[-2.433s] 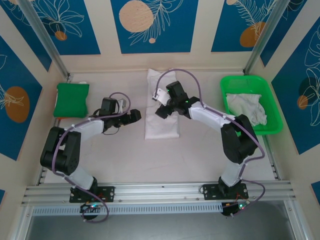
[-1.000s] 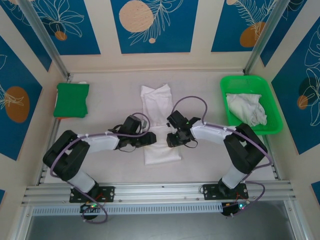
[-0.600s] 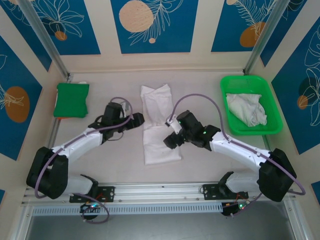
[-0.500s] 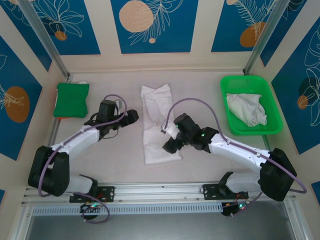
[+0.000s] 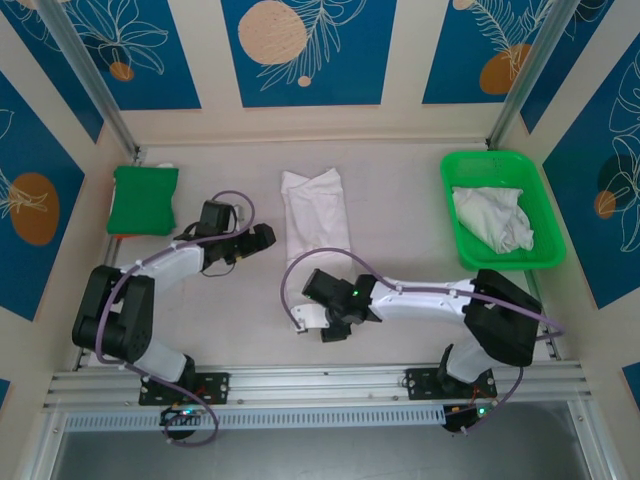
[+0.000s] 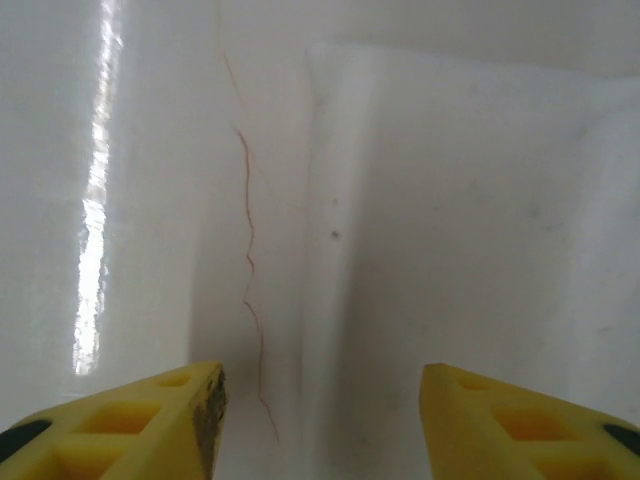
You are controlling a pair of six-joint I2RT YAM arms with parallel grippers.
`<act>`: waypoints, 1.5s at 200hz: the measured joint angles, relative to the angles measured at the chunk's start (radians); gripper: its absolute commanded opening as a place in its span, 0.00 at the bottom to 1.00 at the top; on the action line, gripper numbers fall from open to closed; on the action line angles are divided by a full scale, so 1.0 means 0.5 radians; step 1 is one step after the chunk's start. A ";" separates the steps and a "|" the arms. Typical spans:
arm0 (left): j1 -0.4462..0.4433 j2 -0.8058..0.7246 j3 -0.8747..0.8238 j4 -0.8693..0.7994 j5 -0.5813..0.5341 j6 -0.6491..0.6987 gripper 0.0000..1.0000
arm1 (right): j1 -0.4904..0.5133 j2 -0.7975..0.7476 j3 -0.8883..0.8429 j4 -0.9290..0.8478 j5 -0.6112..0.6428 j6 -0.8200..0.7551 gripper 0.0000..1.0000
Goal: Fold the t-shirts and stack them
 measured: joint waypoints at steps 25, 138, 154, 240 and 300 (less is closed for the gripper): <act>0.000 0.012 0.000 0.000 0.018 0.002 0.92 | -0.009 0.082 0.016 0.037 0.029 -0.008 0.53; 0.000 0.043 0.000 0.030 0.049 0.024 0.92 | -0.028 0.179 0.021 0.127 0.095 -0.018 0.00; 0.000 0.043 0.000 0.034 0.054 0.023 0.92 | -0.028 0.178 0.032 0.105 0.089 -0.021 0.00; -0.107 0.268 0.047 0.310 0.099 -0.124 0.64 | -0.036 -0.089 0.121 -0.292 -0.175 0.134 0.00; -0.164 0.610 0.329 0.361 0.106 -0.192 0.46 | -0.036 -0.172 0.204 -0.455 -0.275 0.184 0.00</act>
